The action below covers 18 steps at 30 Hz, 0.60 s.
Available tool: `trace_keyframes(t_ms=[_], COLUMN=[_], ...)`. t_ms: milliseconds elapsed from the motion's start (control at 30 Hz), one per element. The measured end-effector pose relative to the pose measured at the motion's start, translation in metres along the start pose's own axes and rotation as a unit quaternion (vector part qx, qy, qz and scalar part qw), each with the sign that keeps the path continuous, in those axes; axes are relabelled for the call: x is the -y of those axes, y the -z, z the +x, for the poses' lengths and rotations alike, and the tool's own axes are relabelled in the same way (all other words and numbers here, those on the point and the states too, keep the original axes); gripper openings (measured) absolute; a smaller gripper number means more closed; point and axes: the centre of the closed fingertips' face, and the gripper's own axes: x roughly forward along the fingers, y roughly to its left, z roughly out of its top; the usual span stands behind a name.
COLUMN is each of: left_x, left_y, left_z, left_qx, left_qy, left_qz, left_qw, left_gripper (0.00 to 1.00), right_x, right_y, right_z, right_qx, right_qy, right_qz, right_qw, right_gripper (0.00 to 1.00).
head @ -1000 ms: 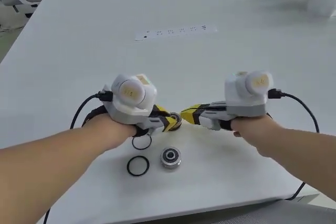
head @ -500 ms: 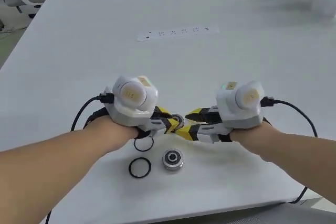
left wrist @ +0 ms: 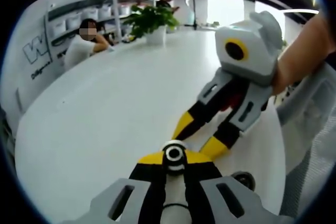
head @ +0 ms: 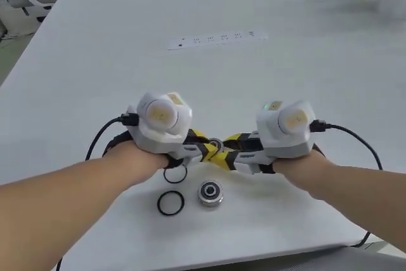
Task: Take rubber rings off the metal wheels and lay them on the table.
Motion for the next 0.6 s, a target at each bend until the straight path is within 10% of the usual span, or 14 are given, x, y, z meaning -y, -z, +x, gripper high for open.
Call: trace_keyframes(t_ms=[600], left_x=[-0.0007], left_y=[-0.0001], left_z=[-0.0003], left_qx=[-0.001], left_qy=[-0.005], left_qz=[-0.007], left_qw=[1.0], left_gripper=[0.12], right_x=[0.0057], right_y=[0.008], right_z=[-0.008], right_qx=[-0.016], right_qy=[0.012], right_qz=[0.016], right_qw=[0.9997], right_gripper=[0.0])
